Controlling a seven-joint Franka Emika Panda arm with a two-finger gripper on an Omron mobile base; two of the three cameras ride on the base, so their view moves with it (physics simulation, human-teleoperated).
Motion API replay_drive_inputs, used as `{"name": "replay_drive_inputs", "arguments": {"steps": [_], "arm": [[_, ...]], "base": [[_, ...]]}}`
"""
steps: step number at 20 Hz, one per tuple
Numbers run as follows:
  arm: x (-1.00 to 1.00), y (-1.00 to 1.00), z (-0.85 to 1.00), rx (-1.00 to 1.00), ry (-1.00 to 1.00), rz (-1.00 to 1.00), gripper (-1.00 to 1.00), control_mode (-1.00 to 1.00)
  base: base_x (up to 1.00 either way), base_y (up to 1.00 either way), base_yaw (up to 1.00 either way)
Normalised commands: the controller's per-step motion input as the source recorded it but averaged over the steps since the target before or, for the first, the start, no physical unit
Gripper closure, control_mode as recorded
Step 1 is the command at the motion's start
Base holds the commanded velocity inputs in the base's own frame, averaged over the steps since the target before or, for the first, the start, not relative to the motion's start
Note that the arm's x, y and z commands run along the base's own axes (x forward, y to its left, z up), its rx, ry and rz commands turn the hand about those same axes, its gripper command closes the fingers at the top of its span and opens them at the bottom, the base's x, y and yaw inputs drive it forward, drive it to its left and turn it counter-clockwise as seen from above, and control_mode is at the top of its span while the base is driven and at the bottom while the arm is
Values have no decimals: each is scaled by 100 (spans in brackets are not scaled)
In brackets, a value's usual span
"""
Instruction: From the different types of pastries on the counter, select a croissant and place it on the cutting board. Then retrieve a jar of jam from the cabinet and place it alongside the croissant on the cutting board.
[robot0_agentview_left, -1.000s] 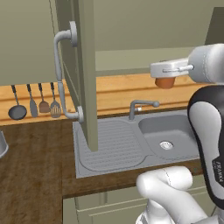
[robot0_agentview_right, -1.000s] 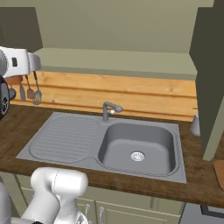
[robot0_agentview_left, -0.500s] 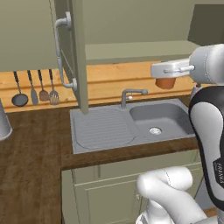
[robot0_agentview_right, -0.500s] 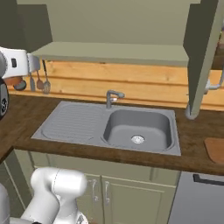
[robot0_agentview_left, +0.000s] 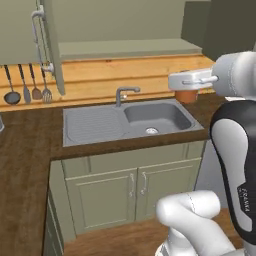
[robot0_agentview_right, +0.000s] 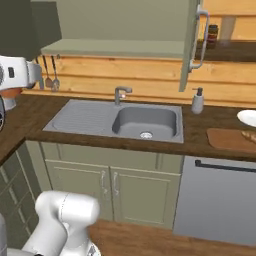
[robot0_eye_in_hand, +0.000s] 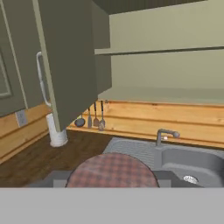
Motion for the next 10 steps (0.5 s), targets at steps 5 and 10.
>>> {"name": "replay_drive_inputs", "arguments": {"steps": [5, 10], "arm": [[0, 0, 0, 0, 0, 0, 100, 100], [0, 0, 0, 0, 0, 0, 100, 100]], "base": [[-88, -95, 0], [-100, -58, 0]]}}
